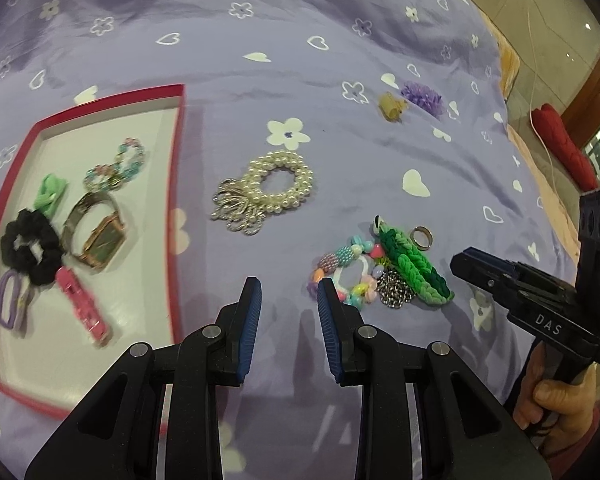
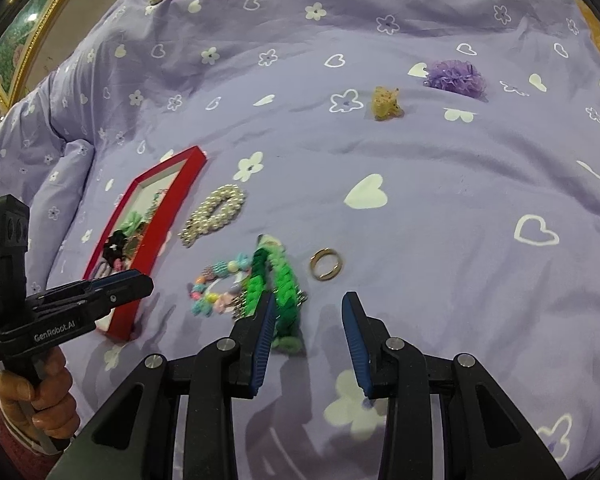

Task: Organize jewelry
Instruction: 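Grasp the beaded bracelet with the left tool while the right tool grasps the green braided strap, then carry the beaded bracelet and green strap into the box lid and release both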

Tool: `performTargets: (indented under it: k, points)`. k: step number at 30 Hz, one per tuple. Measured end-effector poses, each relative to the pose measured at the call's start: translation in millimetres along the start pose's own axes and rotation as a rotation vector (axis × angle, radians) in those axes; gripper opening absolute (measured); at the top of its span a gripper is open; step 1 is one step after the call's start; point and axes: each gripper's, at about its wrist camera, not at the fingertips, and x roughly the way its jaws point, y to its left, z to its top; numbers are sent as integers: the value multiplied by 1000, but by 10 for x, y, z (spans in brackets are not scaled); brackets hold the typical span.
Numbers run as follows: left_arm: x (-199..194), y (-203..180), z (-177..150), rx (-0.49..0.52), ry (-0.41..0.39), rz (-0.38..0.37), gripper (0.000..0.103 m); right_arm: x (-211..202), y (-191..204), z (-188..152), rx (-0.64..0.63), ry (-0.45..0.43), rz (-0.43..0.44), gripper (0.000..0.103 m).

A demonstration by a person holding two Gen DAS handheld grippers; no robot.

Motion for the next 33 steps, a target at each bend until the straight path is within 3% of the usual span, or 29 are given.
performTargets:
  k: [15,18,22,24,33]
  points:
    - [478,-211,130,100,77,-8,27,200,97,32,-61,61,15,37]
    - [503,-258,121,134,73,0,27,303,112,4,-67,84,16,33]
    - [508,-301,110,159,77,-25,27,343,117,-1,-65,91,33,12]
    - [516,-337,90,185,77,-38,11,340,147,-8,-74,92,36,12]
    - [237,-226,33,127,14,-57,11,169,145,-33,-66,44,24,11]
